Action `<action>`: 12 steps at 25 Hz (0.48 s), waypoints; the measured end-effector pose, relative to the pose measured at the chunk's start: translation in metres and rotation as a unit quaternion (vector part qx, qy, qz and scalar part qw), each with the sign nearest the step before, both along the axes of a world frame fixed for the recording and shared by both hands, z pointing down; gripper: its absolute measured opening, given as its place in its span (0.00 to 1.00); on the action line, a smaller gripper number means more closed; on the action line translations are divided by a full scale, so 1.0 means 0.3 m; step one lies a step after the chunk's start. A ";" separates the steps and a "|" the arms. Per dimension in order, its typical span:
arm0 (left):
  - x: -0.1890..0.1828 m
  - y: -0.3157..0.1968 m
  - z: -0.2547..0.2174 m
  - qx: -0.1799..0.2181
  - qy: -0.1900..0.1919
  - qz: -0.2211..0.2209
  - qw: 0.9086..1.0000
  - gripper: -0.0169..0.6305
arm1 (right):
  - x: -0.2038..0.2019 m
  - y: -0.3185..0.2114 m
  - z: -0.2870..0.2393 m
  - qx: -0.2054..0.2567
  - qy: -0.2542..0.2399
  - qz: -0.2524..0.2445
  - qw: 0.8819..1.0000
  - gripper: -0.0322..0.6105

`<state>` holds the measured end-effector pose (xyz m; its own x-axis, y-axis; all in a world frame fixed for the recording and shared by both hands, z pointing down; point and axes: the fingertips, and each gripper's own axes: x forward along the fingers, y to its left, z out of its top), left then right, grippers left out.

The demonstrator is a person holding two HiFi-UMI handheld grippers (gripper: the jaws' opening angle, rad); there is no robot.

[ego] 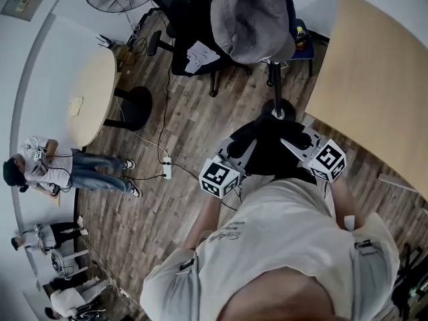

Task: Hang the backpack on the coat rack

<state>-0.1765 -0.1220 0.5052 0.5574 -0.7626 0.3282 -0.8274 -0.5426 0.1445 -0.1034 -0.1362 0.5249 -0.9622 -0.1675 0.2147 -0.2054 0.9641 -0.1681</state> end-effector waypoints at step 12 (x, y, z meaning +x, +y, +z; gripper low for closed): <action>0.013 -0.210 0.042 -0.003 0.008 0.031 0.999 0.10 | 0.019 -0.185 0.029 0.010 0.018 0.030 0.999 0.10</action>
<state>-0.1725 -0.1850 0.5178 0.6086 -0.7250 0.3225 -0.7901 -0.5915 0.1612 -0.0978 -0.1919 0.5336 -0.9423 -0.2286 0.2447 -0.2678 0.9531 -0.1409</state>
